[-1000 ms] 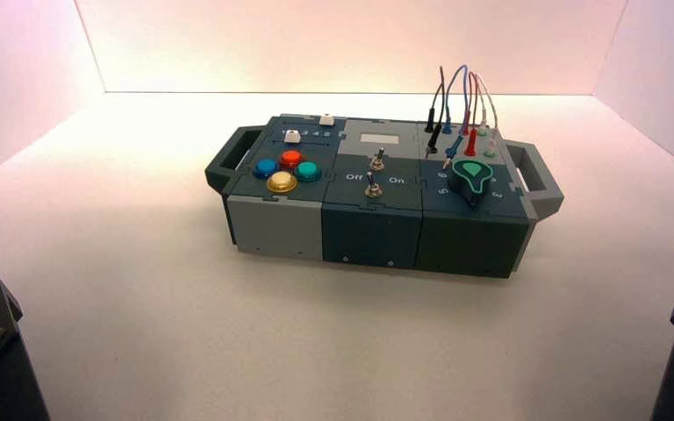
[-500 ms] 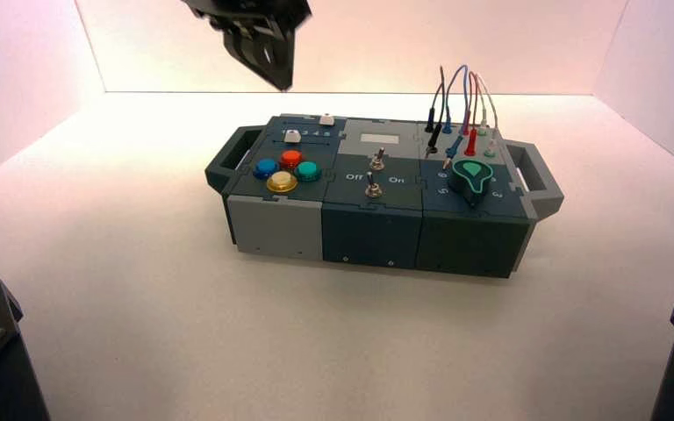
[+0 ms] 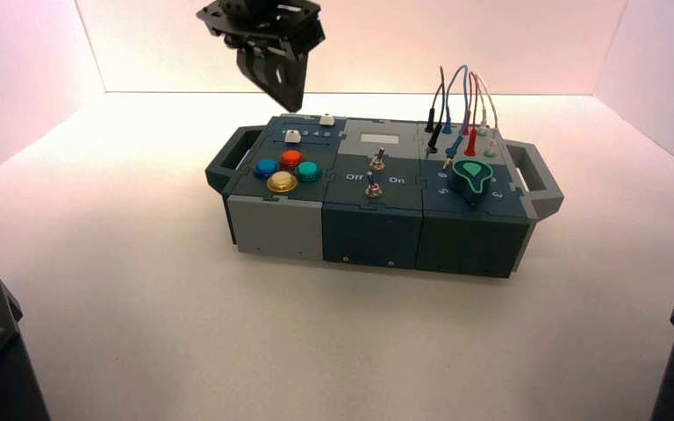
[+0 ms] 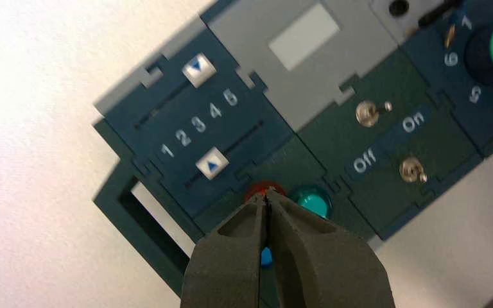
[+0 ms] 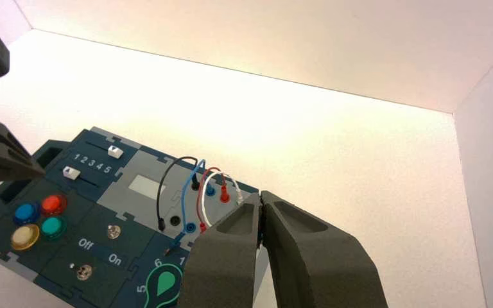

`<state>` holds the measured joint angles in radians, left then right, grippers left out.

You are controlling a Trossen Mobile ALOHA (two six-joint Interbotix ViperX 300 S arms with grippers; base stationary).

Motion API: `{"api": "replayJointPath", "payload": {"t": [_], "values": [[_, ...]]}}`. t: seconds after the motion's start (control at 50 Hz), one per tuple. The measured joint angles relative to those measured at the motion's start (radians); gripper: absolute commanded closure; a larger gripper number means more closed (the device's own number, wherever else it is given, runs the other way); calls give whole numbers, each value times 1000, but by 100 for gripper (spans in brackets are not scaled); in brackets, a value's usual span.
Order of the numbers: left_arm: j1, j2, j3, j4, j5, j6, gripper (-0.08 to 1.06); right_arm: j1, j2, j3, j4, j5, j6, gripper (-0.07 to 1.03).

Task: Push the red button with the left gripper.

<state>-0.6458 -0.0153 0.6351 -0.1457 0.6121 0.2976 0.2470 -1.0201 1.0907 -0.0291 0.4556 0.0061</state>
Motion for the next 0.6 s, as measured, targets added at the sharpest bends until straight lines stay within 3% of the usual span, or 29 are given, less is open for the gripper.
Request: {"api": "replayJointPath", "payload": {"t": [0.6], "values": [[-6, 80, 11, -2, 15, 15, 101, 0, 6, 0, 0, 6, 0, 99]]}}
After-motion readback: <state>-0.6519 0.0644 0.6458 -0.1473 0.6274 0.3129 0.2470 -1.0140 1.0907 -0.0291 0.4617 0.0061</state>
